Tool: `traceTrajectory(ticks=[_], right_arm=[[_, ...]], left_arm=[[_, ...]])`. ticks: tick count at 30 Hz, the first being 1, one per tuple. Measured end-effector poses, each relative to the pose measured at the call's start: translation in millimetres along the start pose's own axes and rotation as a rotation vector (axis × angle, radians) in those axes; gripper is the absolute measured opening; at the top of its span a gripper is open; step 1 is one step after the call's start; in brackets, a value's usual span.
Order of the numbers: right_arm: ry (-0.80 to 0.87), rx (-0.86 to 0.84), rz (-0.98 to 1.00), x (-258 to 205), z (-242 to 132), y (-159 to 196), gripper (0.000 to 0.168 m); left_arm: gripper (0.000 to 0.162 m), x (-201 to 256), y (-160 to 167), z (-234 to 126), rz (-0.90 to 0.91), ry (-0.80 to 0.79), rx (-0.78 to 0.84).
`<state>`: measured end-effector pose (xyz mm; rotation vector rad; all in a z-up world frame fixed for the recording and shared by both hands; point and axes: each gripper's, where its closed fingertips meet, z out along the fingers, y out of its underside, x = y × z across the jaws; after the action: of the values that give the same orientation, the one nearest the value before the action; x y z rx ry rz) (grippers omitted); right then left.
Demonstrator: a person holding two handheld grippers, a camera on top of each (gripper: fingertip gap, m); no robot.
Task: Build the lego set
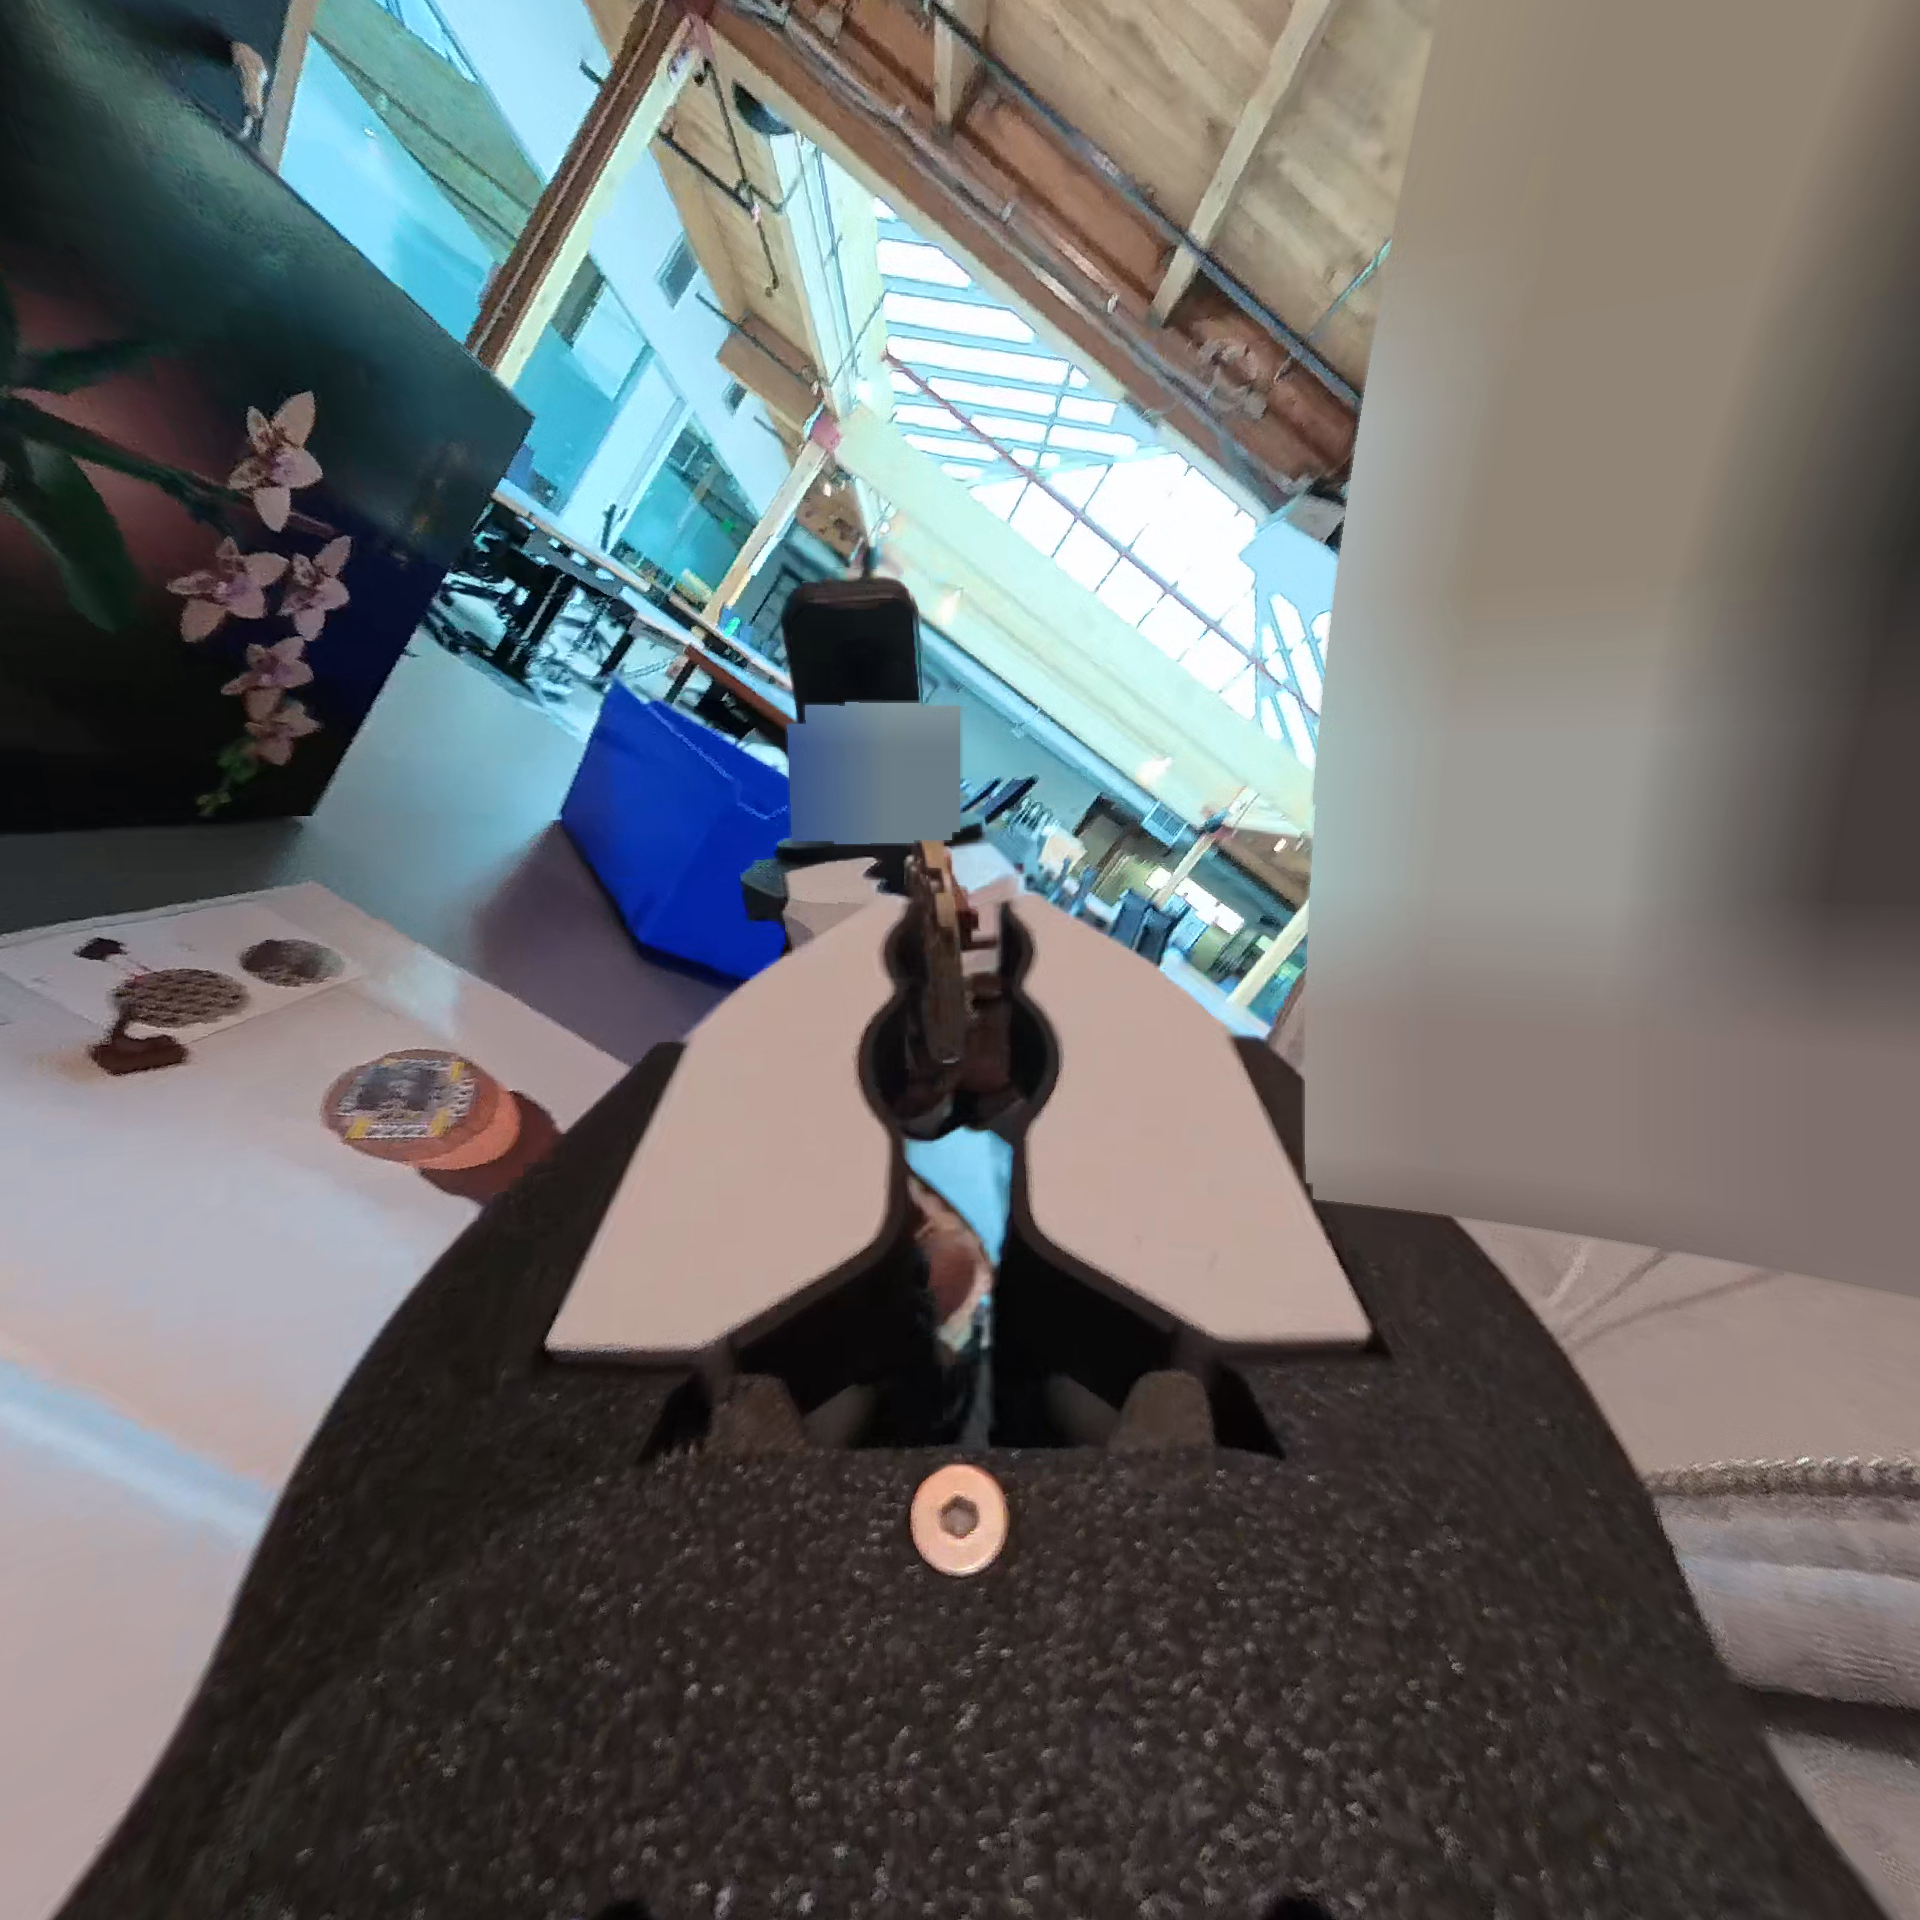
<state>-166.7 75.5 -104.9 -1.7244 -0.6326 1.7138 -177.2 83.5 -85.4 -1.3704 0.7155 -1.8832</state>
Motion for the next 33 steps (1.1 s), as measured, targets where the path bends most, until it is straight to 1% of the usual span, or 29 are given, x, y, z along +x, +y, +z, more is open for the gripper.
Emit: traceTrajectory(ticks=[2,3,5,7,9,12,16,19,21,24,26,28,31,33], right_arm=[[0.013,-0.001,0.075,2.9,-3.5,-0.5,0.004],[0.03,-0.013,0.099,5.8,-5.0,1.0,0.004],[0.051,-0.029,0.143,11.5,-7.1,3.6,0.004],[0.042,-0.015,0.205,15.8,-8.6,2.4,0.004],[0.035,0.01,0.244,19.3,-10.0,-0.9,0.004],[0.068,-0.012,0.242,23.2,-10.1,0.5,0.004],[0.066,-0.02,0.257,21.2,-7.1,0.9,0.004],[0.046,-0.037,0.266,17.8,-3.9,4.2,0.004],[0.041,-0.043,0.257,17.1,-3.1,3.7,0.004],[0.044,-0.048,0.244,17.2,-2.6,1.1,0.004],[0.051,-0.047,0.229,17.3,-2.9,-1.5,0.004],[0.065,-0.057,0.214,18.9,-3.0,-0.7,0.004],[0.074,-0.059,0.223,21.2,-2.3,1.6,0.004],[0.07,-0.071,0.231,20.5,-1.3,4.6,0.004]], left_arm=[[0.039,-5.7,6.2,0.6,0.098,-0.047,-0.081],[0.047,-7.6,9.3,1.1,0.16,-0.067,-0.117],[0.057,-11.3,14.9,3.1,0.296,-0.103,-0.177],[0.061,-14.6,20.9,6.0,0.414,-0.122,-0.235],[0.061,-18.9,24.9,8.3,0.483,-0.133,-0.278],[0.06,-22.9,29.1,9.5,0.54,-0.132,-0.325],[0.061,-26.2,27.3,11.3,0.627,-0.156,-0.313],[0.056,-30.1,28.6,12.8,0.706,-0.187,-0.309],[0.051,-30.8,33.1,13.1,0.738,-0.191,-0.329],[0.044,-28.8,30.3,15.6,0.769,-0.196,-0.322],[0.046,-28.7,26.9,17.0,0.763,-0.2,-0.321],[0.055,-30.3,22.8,17.2,0.752,-0.213,-0.314],[0.056,-29.8,18.6,16.6,0.773,-0.21,-0.295],[0.053,-28.9,18.3,16.4,0.804,-0.204,-0.296]])
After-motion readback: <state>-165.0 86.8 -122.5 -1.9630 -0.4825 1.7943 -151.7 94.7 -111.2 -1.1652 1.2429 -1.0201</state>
